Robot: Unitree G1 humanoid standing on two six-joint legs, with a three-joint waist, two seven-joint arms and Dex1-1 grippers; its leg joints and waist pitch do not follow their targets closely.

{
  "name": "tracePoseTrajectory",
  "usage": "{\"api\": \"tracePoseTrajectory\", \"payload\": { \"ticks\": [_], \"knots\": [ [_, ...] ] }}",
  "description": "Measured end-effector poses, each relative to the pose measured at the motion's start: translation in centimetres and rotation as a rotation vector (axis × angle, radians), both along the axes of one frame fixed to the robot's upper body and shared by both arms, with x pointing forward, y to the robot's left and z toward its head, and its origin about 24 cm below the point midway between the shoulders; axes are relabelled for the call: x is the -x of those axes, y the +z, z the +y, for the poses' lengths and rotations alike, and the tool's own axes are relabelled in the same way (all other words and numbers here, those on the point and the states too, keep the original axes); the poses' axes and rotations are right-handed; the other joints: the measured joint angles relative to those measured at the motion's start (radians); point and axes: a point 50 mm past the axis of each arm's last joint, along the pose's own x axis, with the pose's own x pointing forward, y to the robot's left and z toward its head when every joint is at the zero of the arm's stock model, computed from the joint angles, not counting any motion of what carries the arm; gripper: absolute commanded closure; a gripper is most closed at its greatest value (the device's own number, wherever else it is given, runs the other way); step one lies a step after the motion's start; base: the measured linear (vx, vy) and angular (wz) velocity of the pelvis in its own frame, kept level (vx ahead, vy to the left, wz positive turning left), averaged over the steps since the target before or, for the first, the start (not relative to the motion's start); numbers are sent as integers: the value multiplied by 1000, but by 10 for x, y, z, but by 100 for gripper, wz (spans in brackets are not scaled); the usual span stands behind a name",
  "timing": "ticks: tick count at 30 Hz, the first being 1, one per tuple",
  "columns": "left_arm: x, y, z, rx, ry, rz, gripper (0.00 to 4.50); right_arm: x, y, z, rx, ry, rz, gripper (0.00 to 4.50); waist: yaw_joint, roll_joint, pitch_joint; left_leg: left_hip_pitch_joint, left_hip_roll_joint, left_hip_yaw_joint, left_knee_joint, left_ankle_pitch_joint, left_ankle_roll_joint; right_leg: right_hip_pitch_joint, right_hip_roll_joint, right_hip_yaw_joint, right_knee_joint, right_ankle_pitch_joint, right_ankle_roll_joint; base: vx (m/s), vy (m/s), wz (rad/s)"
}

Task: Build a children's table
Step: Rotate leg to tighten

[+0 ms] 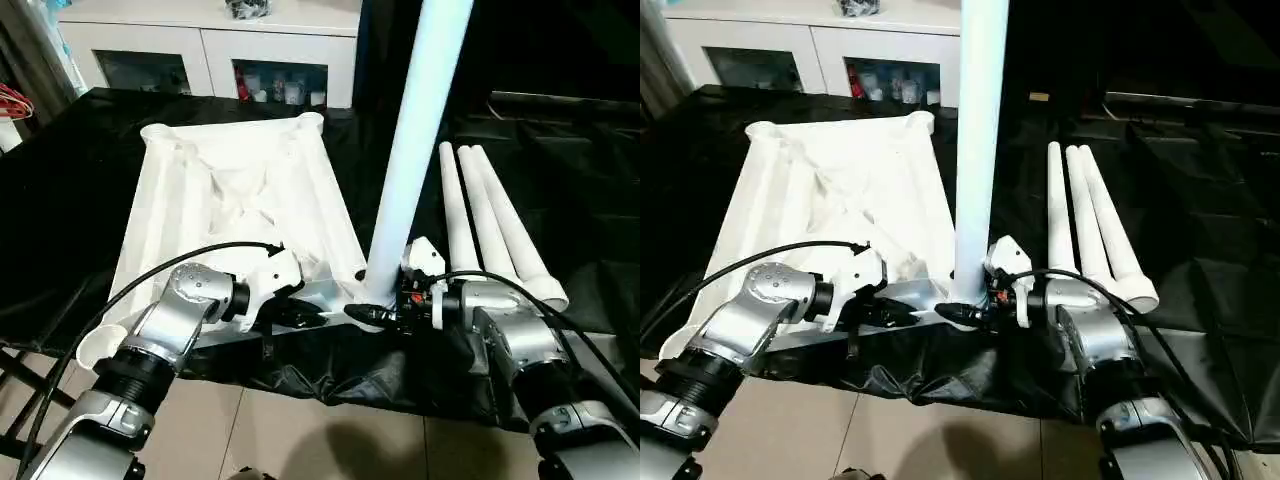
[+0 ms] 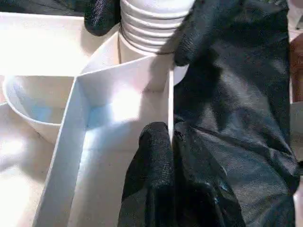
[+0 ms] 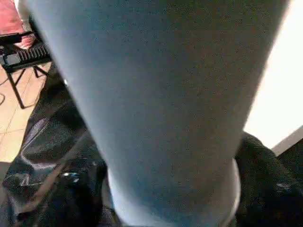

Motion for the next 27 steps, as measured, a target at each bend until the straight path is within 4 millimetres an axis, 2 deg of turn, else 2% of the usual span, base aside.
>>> {"api": "tracePoseTrajectory", "payload": {
  "ticks": [4, 7, 10, 14, 19, 20, 22, 23, 25, 27],
  "knots": [
    [0, -1, -1, 2, 10, 1, 450, 0, -1, 0, -1, -17, -3, 169, 0, 0, 0, 0, 0, 0, 0, 0, 0, 0, 0, 0, 0, 0, 0, 0, 0, 0],
    [-4, -2, -5, 3, 74, -29, 450, -5, -4, 4, -8, -134, -21, 173, -7, 0, 0, 2, 0, 0, 1, 0, 0, 1, 0, 1, 1, 0, -1, 0, 0, 0],
    [-10, -5, -13, 10, 154, -46, 450, -13, -7, 7, -13, -291, -32, 174, -14, 0, 0, 6, 0, 0, 1, 0, 0, 4, 0, 2, 2, 1, -1, 0, 0, 0],
    [-23, -5, -31, 9, 299, -70, 450, -31, -9, 20, -13, -585, -37, 175, -32, 1, 0, 8, -1, 0, 1, 0, 0, 3, 0, 2, 2, 1, -1, 0, 0, 0],
    [-32, -5, -47, 17, 406, -93, 450, -46, -5, 31, 8, -819, -44, 175, -34, 5, -1, 7, -1, 0, 0, 0, 0, 2, 0, 3, 2, 2, -1, 0, 0, 0],
    [-32, -5, -48, 17, 408, -93, 450, -46, -6, 31, 5, -829, -48, 140, -33, 6, -1, 7, -1, 0, 0, 0, 0, 3, 0, 3, 2, 2, -1, 0, 0, 0],
    [-32, -5, -48, 20, 407, -94, 450, -46, -5, 31, 0, -828, -56, 140, -33, 8, -3, 7, -1, 0, 0, 0, 0, 3, 0, 3, 2, 1, 0, 0, 0, 0],
    [-32, -4, -48, 20, 403, -96, 450, -46, -5, 32, -4, -821, -58, 105, -32, 8, -3, 7, -1, 0, -1, 0, 0, 2, 0, 2, 1, 1, 1, 0, 0, 0],
    [-32, -3, -43, 17, 390, -98, 450, -46, -4, 33, -23, -786, -50, 102, -32, 8, -3, 6, -1, 0, -2, 0, 0, 2, 0, 2, 1, 1, 1, 0, 0, 0],
    [-30, -3, -38, 12, 366, -96, 450, -43, -4, 33, -39, -727, -46, 72, -36, 8, -3, 6, 0, 0, -2, 0, 0, 1, 1, 2, 1, 1, 1, 0, 0, 0]
  ]
}}
